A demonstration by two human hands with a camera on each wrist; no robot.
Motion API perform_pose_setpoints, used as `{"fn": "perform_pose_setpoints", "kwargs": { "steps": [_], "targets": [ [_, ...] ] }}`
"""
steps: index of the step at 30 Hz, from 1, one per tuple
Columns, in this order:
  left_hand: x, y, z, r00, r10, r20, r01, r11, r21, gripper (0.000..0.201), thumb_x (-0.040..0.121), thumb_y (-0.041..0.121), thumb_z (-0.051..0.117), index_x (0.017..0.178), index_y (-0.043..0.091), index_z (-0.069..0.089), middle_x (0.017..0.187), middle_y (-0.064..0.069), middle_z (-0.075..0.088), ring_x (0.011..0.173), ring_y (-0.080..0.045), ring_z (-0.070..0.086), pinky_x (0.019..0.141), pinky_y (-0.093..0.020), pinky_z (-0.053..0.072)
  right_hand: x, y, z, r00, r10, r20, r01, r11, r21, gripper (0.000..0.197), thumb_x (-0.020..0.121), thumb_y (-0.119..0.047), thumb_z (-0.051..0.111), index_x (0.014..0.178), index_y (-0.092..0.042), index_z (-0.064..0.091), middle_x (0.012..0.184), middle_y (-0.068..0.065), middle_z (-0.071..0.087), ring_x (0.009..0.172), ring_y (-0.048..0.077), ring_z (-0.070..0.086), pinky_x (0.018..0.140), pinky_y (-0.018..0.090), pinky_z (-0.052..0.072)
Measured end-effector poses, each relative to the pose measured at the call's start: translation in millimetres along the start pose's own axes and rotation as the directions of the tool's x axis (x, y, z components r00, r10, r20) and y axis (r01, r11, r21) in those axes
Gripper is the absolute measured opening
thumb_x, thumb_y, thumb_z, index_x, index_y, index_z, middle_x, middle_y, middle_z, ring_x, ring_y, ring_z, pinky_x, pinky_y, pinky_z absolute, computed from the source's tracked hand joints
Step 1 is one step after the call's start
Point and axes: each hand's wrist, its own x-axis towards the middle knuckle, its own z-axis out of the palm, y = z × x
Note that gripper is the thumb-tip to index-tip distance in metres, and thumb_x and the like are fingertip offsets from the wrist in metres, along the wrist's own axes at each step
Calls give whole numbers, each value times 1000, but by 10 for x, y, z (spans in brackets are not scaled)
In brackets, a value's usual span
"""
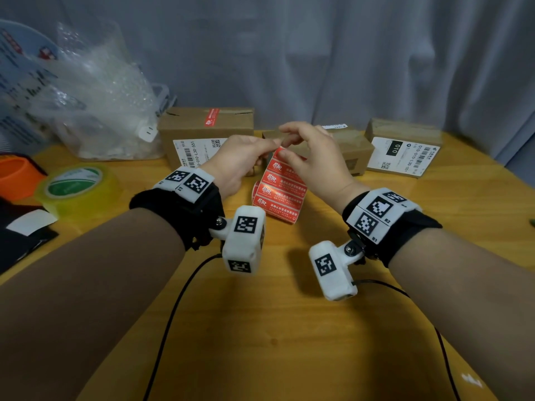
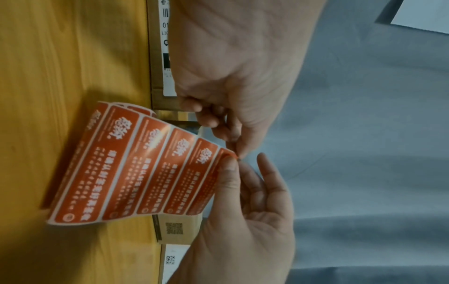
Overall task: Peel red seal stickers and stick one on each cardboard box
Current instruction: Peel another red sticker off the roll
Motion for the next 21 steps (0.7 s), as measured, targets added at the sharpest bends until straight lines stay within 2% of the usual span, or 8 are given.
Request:
{"fn": "perform_pose_setpoints", "kwargs": {
  "steps": [2,4,6,9,21],
  "targets": [
    [-6,9,10,1000,-14,-11,14,1000,-27,24,83,25,68,60,19,62,59,5,49,53,-8,39,50,-21,28,9,23,4,999,-34,-27,33,998,-55,27,87,-27,62,114,-21,61,100,-10,63,109,18,51,99,32,33],
    [-16,28,19,999,-40,-24,39,998,-51,23,84,23,66,63,17,59,60,5,49,52,-7,39,49,-20,30,12,49,12,994,-85,-67,76,989,-126,22,86,-30,62,105,-20,67,103,-4,66,108,19,51,95,28,27],
    [-23,57,23,997,-69,-29,66,994,-88,20,85,22,64,67,15,57,60,5,49,51,-6,40,48,-19,31,11,64,15,987,-121,-110,103,983,-152,20,85,-32,62,98,-20,70,101,-1,66,105,21,51,92,28,25],
    [-30,89,30,996,-84,-26,81,991,-107,16,86,20,62,72,14,59,60,4,49,51,-6,41,50,-19,31,1,61,16,976,-158,-147,134,977,-165,20,85,-31,63,97,-18,72,98,1,66,102,23,52,91,29,27],
    [-16,85,27,990,-135,-26,133,988,-81,19,83,23,65,66,18,59,58,6,48,53,-7,39,51,-19,32,0,125,-9,953,-268,-138,236,948,-216,20,83,-31,59,90,-19,73,91,-1,69,95,24,55,85,28,25]
  ]
}}
